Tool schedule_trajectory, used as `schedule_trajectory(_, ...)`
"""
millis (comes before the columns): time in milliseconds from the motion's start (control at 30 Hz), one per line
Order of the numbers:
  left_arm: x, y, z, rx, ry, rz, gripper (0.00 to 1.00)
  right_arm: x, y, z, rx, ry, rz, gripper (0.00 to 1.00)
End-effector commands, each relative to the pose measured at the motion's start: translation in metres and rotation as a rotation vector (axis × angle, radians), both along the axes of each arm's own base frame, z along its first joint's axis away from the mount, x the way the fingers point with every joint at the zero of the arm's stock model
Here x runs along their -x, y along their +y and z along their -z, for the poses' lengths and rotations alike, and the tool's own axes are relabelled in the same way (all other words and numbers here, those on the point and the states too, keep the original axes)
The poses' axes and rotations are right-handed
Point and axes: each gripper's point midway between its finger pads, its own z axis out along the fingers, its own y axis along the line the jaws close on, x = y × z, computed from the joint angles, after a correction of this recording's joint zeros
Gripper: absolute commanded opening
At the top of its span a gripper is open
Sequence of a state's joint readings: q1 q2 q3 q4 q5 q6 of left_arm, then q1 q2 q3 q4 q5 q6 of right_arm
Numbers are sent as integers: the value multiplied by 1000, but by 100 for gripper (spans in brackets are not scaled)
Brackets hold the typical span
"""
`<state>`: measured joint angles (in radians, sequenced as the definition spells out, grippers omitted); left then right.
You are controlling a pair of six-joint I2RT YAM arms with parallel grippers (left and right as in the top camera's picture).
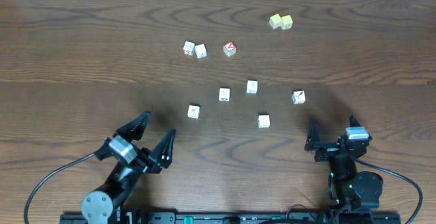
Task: Lift 5 blocks
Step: 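Reach the left gripper over the white '4' block and close on it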
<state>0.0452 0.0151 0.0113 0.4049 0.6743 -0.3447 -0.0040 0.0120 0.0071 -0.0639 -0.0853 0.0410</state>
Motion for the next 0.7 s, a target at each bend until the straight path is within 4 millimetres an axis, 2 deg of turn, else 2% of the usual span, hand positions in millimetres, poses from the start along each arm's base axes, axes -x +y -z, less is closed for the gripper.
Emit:
schedule_trajectory(0, 17, -6, -39, 6, -79, 45, 77, 0, -1, 1, -6, 2, 5, 99)
schedule_trajectory(67, 17, -1, -56, -10, -103, 5, 77, 0, -1, 1, -6, 2, 5, 99)
schedule_trajectory(100, 15, 3, -71, -40, -98, -37, 77, 0, -1, 1, -6, 2, 5, 99)
schedule_trajectory(133, 9, 8, -76, -45, -58, -71, 77, 0, -1, 1, -6, 2, 5, 99)
schedule_trajectory(200, -6, 21, -79, -28, 106, -152, 77, 0, -1, 1, -6, 2, 5, 99)
schedule_trajectory(267, -18, 26, -73, -83, 287, -182, 77, 0, -1, 1, -6, 2, 5, 99)
schedule_trajectory(333, -24, 20, -70, -112, 452, -132, 77, 0, -1, 1, -6, 2, 5, 99)
schedule_trajectory(433, -22, -8, -68, -97, 632, 73, 77, 0, -1, 1, -6, 2, 5, 99)
schedule_trajectory(533, -32, -19, -68, -79, 690, 174, 77, 0, -1, 1, -6, 2, 5, 99)
schedule_trajectory(600, -44, -21, -70, -72, 720, 192, 77, 0, -1, 1, -6, 2, 5, 99)
schedule_trajectory(667, -54, -12, -64, -79, 805, 121, 77, 0, -1, 1, -6, 2, 5, 99)
